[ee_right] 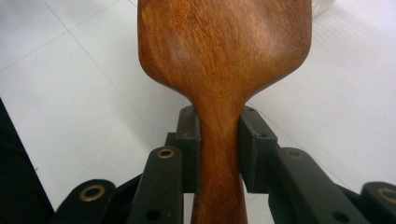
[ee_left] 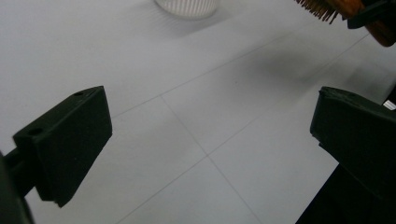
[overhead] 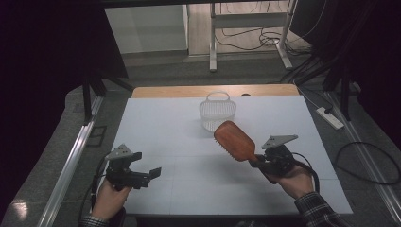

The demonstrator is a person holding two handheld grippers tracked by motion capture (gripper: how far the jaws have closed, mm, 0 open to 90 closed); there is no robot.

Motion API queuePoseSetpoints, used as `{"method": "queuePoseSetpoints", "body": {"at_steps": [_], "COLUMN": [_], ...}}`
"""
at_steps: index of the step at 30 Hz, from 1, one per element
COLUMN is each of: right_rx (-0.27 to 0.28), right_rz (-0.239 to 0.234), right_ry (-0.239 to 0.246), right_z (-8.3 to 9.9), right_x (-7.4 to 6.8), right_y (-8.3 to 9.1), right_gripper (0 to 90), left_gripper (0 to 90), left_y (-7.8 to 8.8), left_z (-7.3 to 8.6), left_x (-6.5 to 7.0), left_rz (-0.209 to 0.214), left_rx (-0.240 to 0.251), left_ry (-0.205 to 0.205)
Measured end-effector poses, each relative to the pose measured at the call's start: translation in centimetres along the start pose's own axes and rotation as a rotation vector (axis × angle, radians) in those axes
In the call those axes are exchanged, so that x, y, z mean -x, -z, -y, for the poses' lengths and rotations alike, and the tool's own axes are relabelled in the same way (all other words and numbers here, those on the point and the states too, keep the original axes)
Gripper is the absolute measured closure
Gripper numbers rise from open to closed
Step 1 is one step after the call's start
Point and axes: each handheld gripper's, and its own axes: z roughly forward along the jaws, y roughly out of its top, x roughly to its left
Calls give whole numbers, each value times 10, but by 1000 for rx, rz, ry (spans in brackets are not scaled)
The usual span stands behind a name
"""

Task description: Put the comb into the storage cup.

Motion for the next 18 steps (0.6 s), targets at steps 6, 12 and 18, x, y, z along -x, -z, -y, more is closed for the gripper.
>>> {"method": "queuePoseSetpoints", "body": {"at_steps": [6, 12, 18], "right_rx": [7, 29, 45], "right_rz": [-4, -10, -8], "right_ry": [12, 26, 36], "right_z": [-2, -7, -13], "right_x": [-3, -9, -12], "right_y": [0, -1, -3], "right_gripper": [719, 719, 719], "left_gripper": [2, 7, 14], "left_y": [-8, -15, -23], "left_z": [-9, -23, -35], "left_x": [0, 3, 6], "left_rz": [42, 60, 94], "left_rx": [12, 20, 17], "left_ry": [21, 19, 4]}}
